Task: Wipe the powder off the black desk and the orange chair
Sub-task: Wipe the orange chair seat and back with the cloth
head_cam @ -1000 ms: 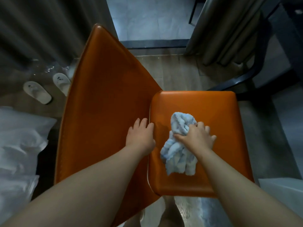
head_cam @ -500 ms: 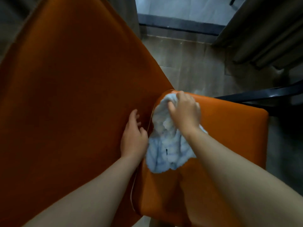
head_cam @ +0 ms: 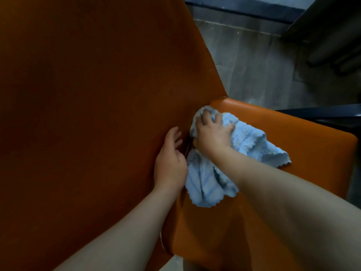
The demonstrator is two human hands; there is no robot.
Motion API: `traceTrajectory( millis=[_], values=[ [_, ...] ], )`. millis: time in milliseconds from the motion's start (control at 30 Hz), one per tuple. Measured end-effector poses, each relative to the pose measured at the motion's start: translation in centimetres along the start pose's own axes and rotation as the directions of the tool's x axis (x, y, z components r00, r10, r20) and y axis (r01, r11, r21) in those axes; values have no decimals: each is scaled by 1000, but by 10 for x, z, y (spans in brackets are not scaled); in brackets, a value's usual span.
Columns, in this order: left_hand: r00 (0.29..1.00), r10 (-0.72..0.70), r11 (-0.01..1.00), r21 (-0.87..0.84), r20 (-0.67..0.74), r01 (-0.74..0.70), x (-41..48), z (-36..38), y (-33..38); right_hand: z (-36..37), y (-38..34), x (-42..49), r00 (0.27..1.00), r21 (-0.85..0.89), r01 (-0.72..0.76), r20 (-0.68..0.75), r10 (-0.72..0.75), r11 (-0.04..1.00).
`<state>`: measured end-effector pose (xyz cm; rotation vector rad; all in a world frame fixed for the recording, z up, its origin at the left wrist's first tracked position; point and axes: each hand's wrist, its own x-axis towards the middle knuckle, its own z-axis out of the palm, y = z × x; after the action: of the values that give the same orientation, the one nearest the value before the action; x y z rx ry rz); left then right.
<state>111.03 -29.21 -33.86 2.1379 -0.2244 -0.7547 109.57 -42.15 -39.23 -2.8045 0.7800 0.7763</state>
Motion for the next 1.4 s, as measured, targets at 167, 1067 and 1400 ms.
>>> traceTrajectory(
  millis=[167, 1067, 1400],
  values=[
    [996, 39, 994, -98, -80, -46, 1, -6, 3, 12, -10, -31, 971, -100, 233, -33, -238, 967],
    [974, -34, 999, -8, 222, 37, 0, -21, 3, 67, -76, -160, 798, 101, 524, 289, -529, 845],
    [949, -84, 976, 217, 303, 17, -9, -30, 7, 74, -77, -169, 906, 63, 392, 144, -397, 918]
  ],
)
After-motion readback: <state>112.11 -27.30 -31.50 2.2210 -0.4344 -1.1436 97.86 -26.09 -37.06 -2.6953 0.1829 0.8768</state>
